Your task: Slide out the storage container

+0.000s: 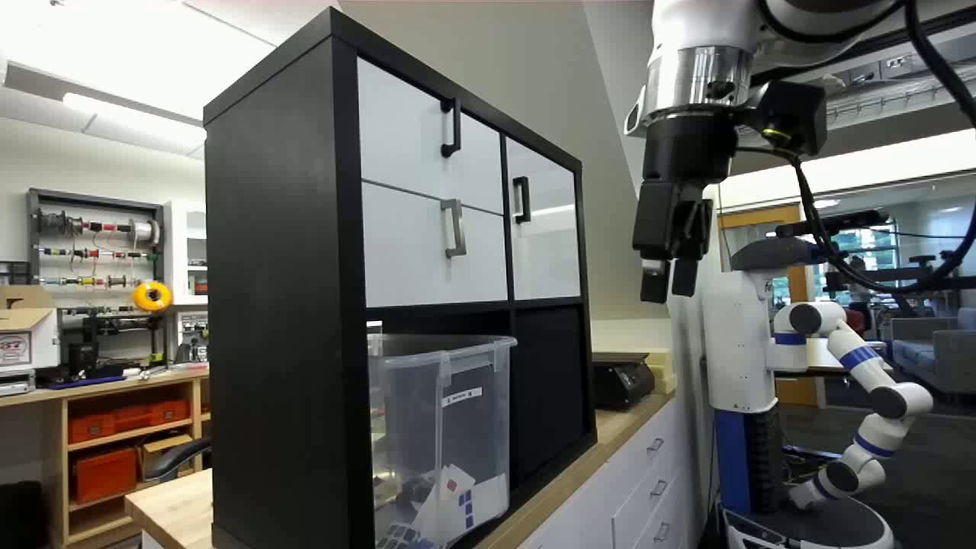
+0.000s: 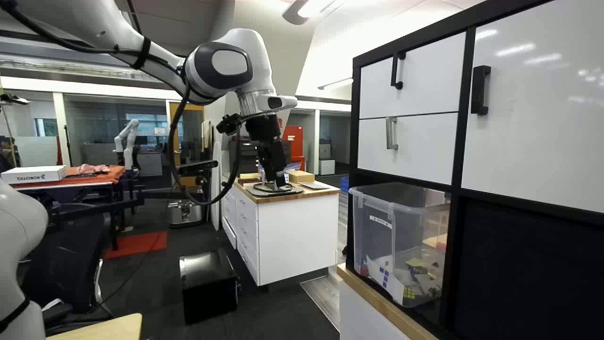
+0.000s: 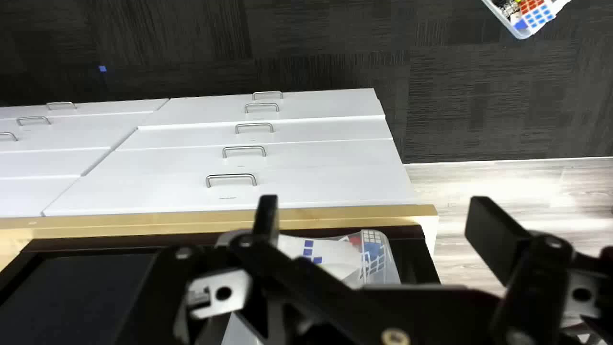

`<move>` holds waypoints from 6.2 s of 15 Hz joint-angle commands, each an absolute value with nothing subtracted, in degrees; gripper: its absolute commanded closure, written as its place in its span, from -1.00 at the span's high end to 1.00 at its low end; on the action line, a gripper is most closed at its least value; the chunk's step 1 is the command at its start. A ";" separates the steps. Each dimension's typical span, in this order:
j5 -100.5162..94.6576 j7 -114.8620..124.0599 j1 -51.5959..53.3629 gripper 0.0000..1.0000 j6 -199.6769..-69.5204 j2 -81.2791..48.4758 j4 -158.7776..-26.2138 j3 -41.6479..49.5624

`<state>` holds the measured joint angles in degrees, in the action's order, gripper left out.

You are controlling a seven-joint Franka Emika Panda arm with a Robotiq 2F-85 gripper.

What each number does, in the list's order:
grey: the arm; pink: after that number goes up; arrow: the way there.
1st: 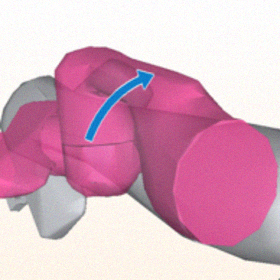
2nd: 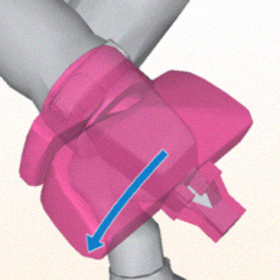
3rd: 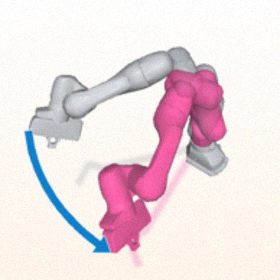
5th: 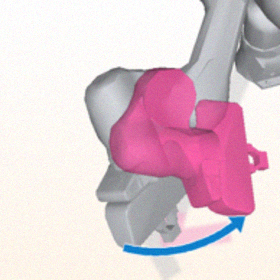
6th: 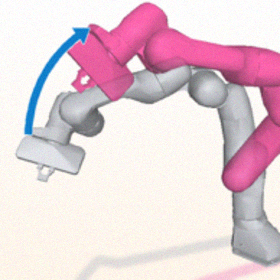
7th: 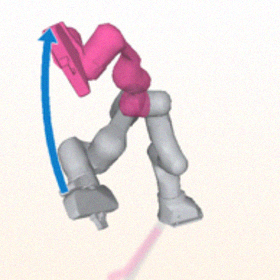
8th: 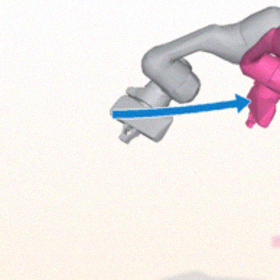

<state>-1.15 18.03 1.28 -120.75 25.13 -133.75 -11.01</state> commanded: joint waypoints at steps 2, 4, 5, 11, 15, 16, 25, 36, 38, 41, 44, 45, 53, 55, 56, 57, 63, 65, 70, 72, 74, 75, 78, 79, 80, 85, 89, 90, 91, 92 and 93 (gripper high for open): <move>-1.44 18.23 1.86 1.00 -120.66 25.06 -133.67 -10.49; -1.44 18.23 1.86 1.00 -120.65 25.06 -133.67 -10.49; -1.44 18.23 1.86 1.00 -120.66 25.06 -133.67 -10.49; -1.36 18.08 1.83 1.00 -120.66 24.86 -133.56 -10.36; -1.85 14.09 2.08 1.00 -120.62 22.75 -132.29 -9.37; -2.02 12.36 2.15 1.00 -120.87 21.94 -131.85 -9.01; -4.40 -3.72 2.23 1.00 -122.47 11.01 -123.17 -5.54; -7.35 -22.81 1.32 1.00 -130.22 -0.21 -111.47 -2.16; -6.91 -24.85 1.14 1.00 -131.00 -1.30 -109.99 -1.75; -6.55 -23.82 1.36 1.00 -130.07 -0.78 -110.67 -1.78; -6.55 -24.14 1.33 1.00 -130.07 -1.09 -110.12 -1.75; -6.55 -24.17 1.33 1.00 -130.07 -1.09 -110.10 -1.75; -8.72 -25.75 2.11 1.00 -135.81 -0.69 -113.81 -2.77; -10.23 -24.93 2.31 1.00 -138.71 -0.68 -115.22 -2.89; -11.04 -24.68 2.39 1.00 -140.27 -0.65 -115.88 -2.85; -11.67 -24.71 2.37 1.00 -142.09 -0.56 -116.61 -2.81; -16.97 -24.58 1.88 1.00 -151.27 -0.84 -119.66 -2.14; -18.19 -24.61 1.68 1.00 -153.57 -1.47 -120.05 -1.83; -18.92 -25.14 1.11 1.00 -157.44 -4.13 -119.35 -1.15; -18.97 -25.24 0.78 1.00 -158.53 -5.26 -118.90 -1.02; -19.24 -25.49 0.61 1.00 -160.13 -6.23 -118.57 -0.81; -19.60 -25.25 0.58 1.00 -160.59 -6.86 -118.16 -0.62; -19.79 -25.67 0.30 1.00 -162.24 -8.52 -116.94 -0.48; -20.03 -25.76 0.20 1.00 -162.71 -9.05 -116.46 -0.42; -20.22 -25.91 0.09 1.00 -163.23 -9.52 -116.02 -0.37; -19.97 -27.40 -0.58 1.00 -165.00 -12.37 -113.50 -0.30; -19.33 -28.79 -1.38 1.00 -165.73 -14.58 -111.61 -0.74; -19.14 -29.20 -1.59 1.00 -165.90 -15.09 -111.25 -0.90; -19.09 -29.39 -1.73 1.00 -165.96 -15.64 -110.71 -0.99; -19.11 -29.60 -1.87 1.00 -166.05 -16.09 -110.29 -1.06; -19.06 -29.94 -2.01 1.00 -166.19 -16.51 -109.97 -1.18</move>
